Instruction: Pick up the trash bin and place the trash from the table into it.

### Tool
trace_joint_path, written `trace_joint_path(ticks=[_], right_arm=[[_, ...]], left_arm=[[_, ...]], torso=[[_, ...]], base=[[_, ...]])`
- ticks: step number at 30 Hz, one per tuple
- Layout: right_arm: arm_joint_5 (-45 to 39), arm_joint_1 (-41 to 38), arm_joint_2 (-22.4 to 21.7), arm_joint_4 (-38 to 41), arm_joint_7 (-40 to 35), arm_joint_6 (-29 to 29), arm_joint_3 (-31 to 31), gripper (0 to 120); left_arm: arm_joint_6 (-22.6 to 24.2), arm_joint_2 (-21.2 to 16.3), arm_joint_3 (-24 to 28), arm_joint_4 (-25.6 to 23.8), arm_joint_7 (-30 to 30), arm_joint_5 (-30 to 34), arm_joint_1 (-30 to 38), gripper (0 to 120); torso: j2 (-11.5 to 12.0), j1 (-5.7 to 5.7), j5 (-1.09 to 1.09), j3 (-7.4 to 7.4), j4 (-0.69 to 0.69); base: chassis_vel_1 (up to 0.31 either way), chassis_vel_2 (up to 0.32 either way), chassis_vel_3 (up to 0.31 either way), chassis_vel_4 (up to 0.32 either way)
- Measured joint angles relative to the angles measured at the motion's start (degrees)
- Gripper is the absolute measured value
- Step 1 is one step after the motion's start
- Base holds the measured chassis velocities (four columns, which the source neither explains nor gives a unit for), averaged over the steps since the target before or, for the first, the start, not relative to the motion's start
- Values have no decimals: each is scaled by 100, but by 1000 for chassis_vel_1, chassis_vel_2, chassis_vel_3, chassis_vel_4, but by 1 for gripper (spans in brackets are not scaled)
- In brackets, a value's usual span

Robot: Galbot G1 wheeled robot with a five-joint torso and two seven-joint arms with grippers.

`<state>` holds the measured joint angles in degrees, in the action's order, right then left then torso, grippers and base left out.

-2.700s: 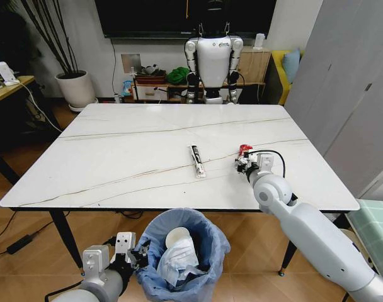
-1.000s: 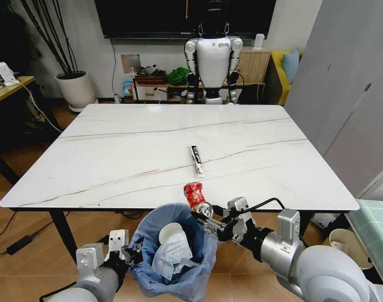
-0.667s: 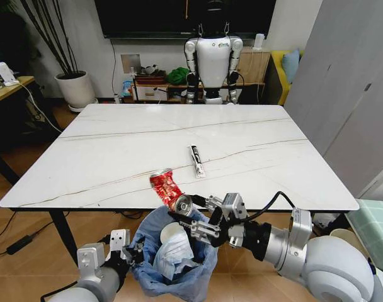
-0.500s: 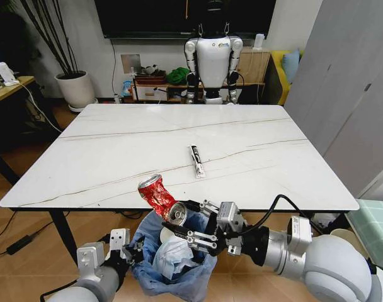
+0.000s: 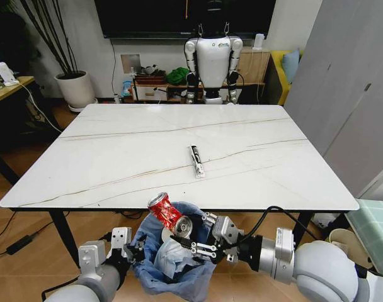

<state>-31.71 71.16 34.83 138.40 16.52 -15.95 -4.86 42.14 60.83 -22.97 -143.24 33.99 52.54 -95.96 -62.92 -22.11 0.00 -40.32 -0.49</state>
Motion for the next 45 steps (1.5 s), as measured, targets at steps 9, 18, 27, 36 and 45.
trace_joint_path(ticks=[9,18,27,36,45], right_arm=[[-28,49,18,44,-130,-80,-3,70],[-70,58,76,32,-243,-90,6,98],[-2012,-689,725,-328,-3246,-715,-233,100],[-2708,-1669,1350,-981,-4355,-1096,66,100],[-3264,-2946,1804,-1636,-5239,-1502,891,100]], left_arm=[[0,19,36,12,-1,1,50,0],[0,8,13,15,-5,19,60,0],[0,13,26,8,-44,-49,-77,0],[0,99,-66,5,-184,-285,-160,0],[0,151,42,2,-191,-355,-224,0]], torso=[[0,0,0,0,0],[0,0,0,0,-1],[0,0,0,0,0],[0,0,-1,0,0],[0,0,-2,0,0]], base=[[0,0,0,0],[0,0,0,0],[0,0,0,0],[0,0,0,0],[0,0,0,0]])
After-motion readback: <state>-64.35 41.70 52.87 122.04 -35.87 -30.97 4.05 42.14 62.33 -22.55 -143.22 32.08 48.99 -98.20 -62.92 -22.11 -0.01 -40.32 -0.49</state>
